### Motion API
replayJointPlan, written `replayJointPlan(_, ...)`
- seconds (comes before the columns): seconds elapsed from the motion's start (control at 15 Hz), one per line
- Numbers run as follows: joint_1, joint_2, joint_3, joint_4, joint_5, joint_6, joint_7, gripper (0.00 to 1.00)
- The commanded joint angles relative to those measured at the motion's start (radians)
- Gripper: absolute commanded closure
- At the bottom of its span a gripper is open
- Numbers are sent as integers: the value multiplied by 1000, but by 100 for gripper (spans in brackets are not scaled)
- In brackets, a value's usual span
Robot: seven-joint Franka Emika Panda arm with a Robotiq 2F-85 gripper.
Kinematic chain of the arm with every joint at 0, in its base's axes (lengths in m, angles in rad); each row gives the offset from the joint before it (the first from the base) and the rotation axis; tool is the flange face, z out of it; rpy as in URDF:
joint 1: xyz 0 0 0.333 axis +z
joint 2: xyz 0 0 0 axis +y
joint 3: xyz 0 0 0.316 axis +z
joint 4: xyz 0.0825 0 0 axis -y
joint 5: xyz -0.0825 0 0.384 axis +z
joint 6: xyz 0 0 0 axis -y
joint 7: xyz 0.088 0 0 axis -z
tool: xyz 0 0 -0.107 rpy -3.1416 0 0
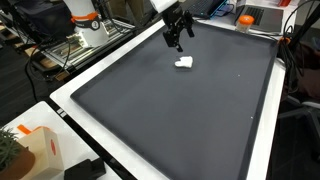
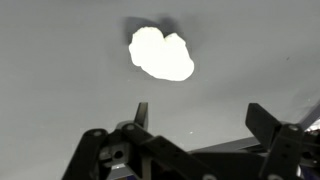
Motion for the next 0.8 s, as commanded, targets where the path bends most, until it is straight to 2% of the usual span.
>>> replayJointPlan(0.0, -2, 0, 1, 1, 2, 0, -2, 0)
replayJointPlan(0.4, -30, 9, 71, 89, 213, 69, -175, 0)
replayJointPlan(0.73, -25, 16, 67, 65, 259, 94, -309, 0)
